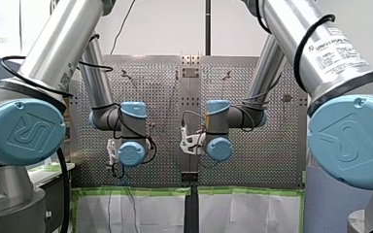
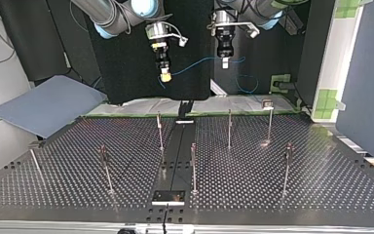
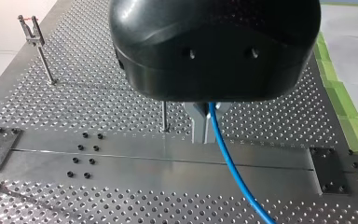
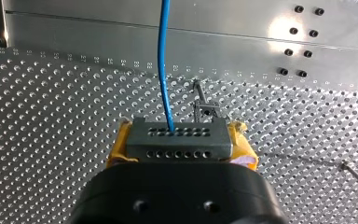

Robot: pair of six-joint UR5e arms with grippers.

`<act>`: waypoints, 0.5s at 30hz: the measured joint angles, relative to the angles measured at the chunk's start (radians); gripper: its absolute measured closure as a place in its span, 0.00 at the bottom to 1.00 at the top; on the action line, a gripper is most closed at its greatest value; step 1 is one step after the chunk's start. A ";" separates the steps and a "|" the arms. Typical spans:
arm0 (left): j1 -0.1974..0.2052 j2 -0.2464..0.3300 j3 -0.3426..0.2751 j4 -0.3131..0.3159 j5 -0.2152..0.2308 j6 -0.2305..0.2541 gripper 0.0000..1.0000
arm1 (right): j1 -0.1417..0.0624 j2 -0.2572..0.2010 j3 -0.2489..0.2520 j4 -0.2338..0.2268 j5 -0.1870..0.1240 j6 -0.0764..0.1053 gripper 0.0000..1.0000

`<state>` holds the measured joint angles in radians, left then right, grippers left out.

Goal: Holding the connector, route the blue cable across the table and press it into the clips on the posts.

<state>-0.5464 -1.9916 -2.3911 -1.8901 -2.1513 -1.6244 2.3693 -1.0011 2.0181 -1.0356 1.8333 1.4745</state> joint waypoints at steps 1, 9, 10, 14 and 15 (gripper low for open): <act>0.000 0.000 0.000 0.000 0.000 0.000 1.00 | 0.000 0.000 0.000 0.000 0.000 0.000 1.00; 0.002 -0.006 -0.005 -0.005 -0.006 0.004 1.00 | 0.001 0.006 -0.002 0.006 0.006 -0.006 1.00; 0.003 -0.010 -0.007 -0.010 -0.010 0.006 1.00 | 0.001 0.010 -0.003 0.010 0.010 -0.010 1.00; 0.004 -0.036 -0.011 -0.027 -0.026 0.010 1.00 | 0.001 0.035 -0.004 0.035 0.022 -0.033 1.00; 0.004 -0.045 -0.012 -0.029 -0.028 0.010 1.00 | 0.001 0.041 -0.004 0.041 0.023 -0.037 1.00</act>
<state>-0.5422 -2.0366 -2.4028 -1.9191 -2.1791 -1.6143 2.3707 -0.9602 2.0139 -0.9946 1.8559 1.4379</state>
